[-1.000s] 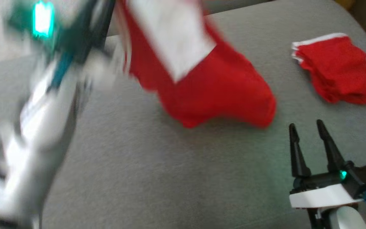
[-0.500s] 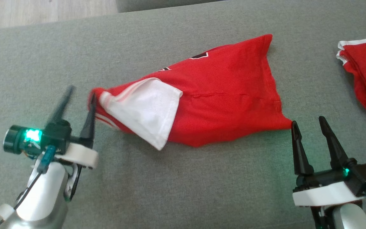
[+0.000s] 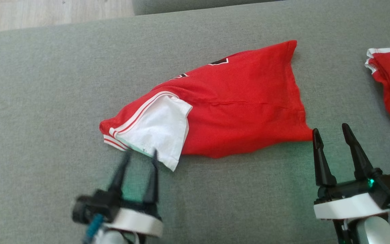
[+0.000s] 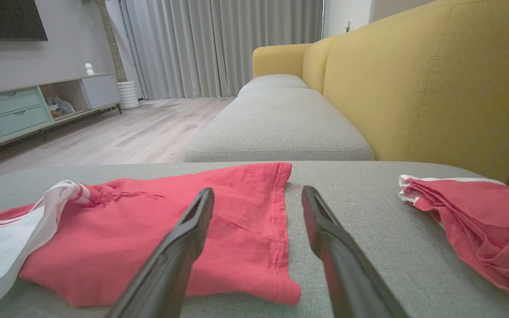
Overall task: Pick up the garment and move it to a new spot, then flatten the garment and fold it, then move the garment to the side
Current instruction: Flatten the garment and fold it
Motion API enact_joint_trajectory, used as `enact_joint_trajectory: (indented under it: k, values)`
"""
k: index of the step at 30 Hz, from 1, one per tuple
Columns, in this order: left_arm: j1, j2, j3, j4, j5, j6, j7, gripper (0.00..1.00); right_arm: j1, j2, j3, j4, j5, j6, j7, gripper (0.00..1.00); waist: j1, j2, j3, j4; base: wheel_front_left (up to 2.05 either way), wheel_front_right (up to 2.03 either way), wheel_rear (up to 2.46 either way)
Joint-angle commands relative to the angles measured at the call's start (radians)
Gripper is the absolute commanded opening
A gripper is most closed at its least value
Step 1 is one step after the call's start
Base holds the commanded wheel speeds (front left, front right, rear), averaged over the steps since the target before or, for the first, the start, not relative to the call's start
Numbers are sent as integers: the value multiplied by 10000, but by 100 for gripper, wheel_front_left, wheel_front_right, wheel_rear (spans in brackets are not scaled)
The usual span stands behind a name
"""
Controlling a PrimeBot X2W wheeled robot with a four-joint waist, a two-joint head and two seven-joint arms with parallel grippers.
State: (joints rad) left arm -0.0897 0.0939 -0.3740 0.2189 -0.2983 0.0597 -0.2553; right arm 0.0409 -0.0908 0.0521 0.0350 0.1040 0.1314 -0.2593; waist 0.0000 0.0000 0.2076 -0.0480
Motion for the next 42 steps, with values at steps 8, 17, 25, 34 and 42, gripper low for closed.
enact_joint_trajectory:
  k: [8, 17, 25, 34, 42]
  values:
    - [-24, -397, -754, 1014, -1306, -699, 222, 100, -170, -168, 244, -276, -57, -7, -24, 100, 0, 0, 102, 83, 0, 0, 0]
    - [-694, -432, -1272, 1721, -2684, -1323, 427, 100, -246, -260, 342, -219, -59, -7, -24, 100, 0, 0, 151, -70, 0, 0, 0]
    - [-984, -434, -1571, 2059, -2939, -1353, 381, 10, -248, -232, 349, -198, -32, -7, -24, 100, 0, 0, 189, -215, 0, 0, 0]
    - [-1027, -168, -1360, 1826, -2641, -1134, 103, 0, -102, -233, 171, -184, 16, -7, -24, 100, 0, 0, 56, -24, 0, 0, 0]
    - [-855, 720, -325, -300, -2149, -588, -44, 0, -438, -645, -492, 425, 589, -7, -24, 100, 0, 0, 144, 407, 0, 0, 0]
